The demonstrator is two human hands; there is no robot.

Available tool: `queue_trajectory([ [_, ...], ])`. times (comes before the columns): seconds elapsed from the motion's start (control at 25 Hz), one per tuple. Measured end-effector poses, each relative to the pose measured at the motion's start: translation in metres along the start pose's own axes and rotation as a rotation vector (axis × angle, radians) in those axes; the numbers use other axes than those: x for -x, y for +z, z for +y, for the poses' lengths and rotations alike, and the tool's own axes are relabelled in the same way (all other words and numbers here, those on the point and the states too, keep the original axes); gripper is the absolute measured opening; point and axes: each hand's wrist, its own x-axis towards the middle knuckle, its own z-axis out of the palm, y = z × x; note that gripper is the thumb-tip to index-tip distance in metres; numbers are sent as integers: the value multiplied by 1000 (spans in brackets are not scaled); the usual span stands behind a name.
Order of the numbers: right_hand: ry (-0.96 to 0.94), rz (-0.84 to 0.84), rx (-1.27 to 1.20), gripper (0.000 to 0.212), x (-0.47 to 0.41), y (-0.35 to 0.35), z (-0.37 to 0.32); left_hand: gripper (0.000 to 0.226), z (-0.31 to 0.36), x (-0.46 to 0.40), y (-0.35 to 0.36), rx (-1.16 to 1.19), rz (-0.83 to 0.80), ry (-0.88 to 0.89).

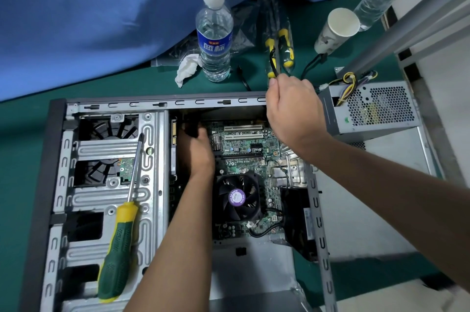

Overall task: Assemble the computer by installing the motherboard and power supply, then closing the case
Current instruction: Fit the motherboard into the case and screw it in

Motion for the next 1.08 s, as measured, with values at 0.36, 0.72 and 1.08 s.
queue_trajectory([
  [0.36,-16,20,-10,37,0,0,0,40,-4,-6,-2,-16,-189,-180],
  [0.72,9,2,-19,34,0,1,1,38,-5,-9,-2,109,-102,18],
  [1.08,-8,-2,-4,39,0,1,2,49,-8,-21,8,-113,-141,-76],
])
